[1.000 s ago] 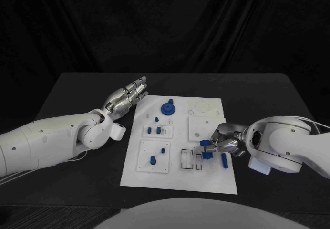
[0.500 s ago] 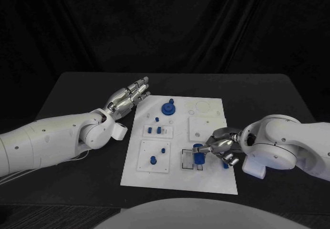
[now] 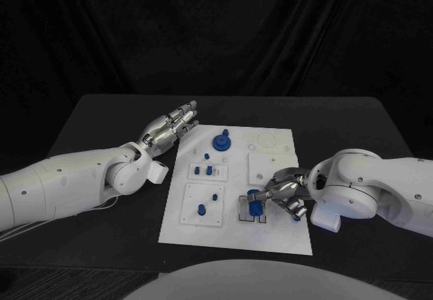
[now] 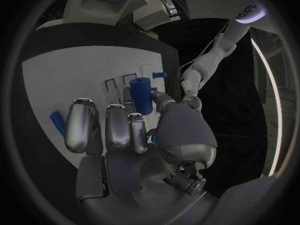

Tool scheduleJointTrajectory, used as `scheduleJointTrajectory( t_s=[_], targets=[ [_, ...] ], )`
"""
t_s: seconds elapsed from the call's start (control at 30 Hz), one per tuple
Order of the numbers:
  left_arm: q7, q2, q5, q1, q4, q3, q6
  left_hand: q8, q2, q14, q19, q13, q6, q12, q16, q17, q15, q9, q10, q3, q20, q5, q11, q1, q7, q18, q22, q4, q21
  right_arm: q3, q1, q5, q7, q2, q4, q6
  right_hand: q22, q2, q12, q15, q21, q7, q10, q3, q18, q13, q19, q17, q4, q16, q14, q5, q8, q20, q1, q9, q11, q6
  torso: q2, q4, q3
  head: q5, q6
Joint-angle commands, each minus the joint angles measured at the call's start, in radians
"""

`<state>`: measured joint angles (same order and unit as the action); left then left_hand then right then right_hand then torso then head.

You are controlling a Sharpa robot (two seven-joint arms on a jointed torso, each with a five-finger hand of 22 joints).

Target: Assemble the parts on the task board

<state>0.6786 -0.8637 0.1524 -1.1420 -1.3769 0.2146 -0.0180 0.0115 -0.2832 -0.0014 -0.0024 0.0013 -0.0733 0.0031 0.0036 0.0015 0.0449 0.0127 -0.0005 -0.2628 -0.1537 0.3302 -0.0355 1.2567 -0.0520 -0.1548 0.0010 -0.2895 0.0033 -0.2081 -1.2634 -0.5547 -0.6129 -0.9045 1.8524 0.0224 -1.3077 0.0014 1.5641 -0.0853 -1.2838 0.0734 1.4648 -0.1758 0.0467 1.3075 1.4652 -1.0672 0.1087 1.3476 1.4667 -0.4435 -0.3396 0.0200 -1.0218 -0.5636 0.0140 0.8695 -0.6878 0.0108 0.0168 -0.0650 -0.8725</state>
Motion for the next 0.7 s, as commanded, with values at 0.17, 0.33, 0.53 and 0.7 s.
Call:
scheduleJointTrajectory(
  t_s=[0.17, 0.33, 0.53, 0.7],
  targets=[
    [0.084, 0.004, -0.005, 0.002, -0.001, -0.001, -0.021, 0.002, -0.004, 0.001, 0.002, -0.001, 0.0, -0.003, -0.004, -0.002, 0.008, 0.001, 0.001, 0.007, -0.009, 0.006, -0.01, 0.005, -0.009, -0.02, -0.001, -0.001, -0.003, 0.0, 0.009, -0.036, -0.014, 0.007, -0.009, -0.027, -0.168, 0.001, -0.011, 0.009, 0.027, 0.004, 0.095, -0.146, 0.023, 0.24, 0.012, 0.013, -0.139, -0.01, 0.026, 0.013, 0.009, 0.01, 0.011, 0.008, -0.008, -0.011, -0.002, 0.0006, -0.001, -0.003, 0.0],
    [0.083, 0.005, -0.005, 0.002, 0.0, -0.001, -0.025, 0.002, -0.004, 0.001, 0.002, -0.001, 0.0, -0.003, -0.004, -0.002, 0.008, 0.001, 0.001, 0.007, -0.011, 0.006, -0.01, 0.005, -0.009, -0.021, -0.001, -0.001, -0.003, 0.0, 0.011, -0.055, -0.017, 0.009, -0.014, -0.043, -0.166, 0.0, -0.012, 0.011, 0.032, 0.006, 0.094, -0.143, 0.024, 0.237, 0.009, 0.019, -0.134, -0.013, 0.025, 0.022, 0.013, 0.011, 0.015, 0.013, -0.01, -0.014, -0.001, -0.0006, -0.0009, -0.002, 0.0],
    [0.08, 0.007, -0.005, 0.002, 0.002, -0.001, -0.03, 0.002, -0.004, 0.001, 0.002, -0.001, 0.0, -0.003, -0.004, -0.002, 0.009, 0.001, 0.001, 0.008, -0.013, 0.006, -0.011, 0.006, -0.01, -0.022, -0.001, -0.001, -0.003, 0.0, 0.016, -0.062, -0.018, 0.012, -0.019, -0.058, -0.164, 0.003, -0.015, 0.013, 0.037, 0.009, 0.092, -0.132, 0.025, 0.234, 0.007, 0.025, -0.114, -0.016, 0.024, 0.046, 0.016, 0.014, 0.033, 0.025, -0.013, -0.015, 0.0, 0.0004, -0.0004, -0.004, 0.0],
    [0.078, 0.009, -0.005, 0.002, 0.003, -0.001, -0.035, 0.003, -0.005, 0.001, 0.002, -0.001, 0.0, -0.003, -0.004, -0.002, 0.011, 0.001, 0.001, 0.009, -0.015, 0.007, -0.012, 0.006, -0.011, -0.022, -0.001, -0.001, -0.003, 0.0, 0.021, -0.063, -0.018, 0.014, -0.022, -0.07, -0.163, 0.003, -0.017, 0.015, 0.042, 0.01, 0.09, -0.125, 0.026, 0.23, 0.005, 0.033, -0.103, -0.02, 0.023, 0.056, 0.019, 0.016, 0.044, 0.031, -0.015, -0.018, 0.0, 0.0022, -0.0007, -0.007, 0.0]
  ],
)
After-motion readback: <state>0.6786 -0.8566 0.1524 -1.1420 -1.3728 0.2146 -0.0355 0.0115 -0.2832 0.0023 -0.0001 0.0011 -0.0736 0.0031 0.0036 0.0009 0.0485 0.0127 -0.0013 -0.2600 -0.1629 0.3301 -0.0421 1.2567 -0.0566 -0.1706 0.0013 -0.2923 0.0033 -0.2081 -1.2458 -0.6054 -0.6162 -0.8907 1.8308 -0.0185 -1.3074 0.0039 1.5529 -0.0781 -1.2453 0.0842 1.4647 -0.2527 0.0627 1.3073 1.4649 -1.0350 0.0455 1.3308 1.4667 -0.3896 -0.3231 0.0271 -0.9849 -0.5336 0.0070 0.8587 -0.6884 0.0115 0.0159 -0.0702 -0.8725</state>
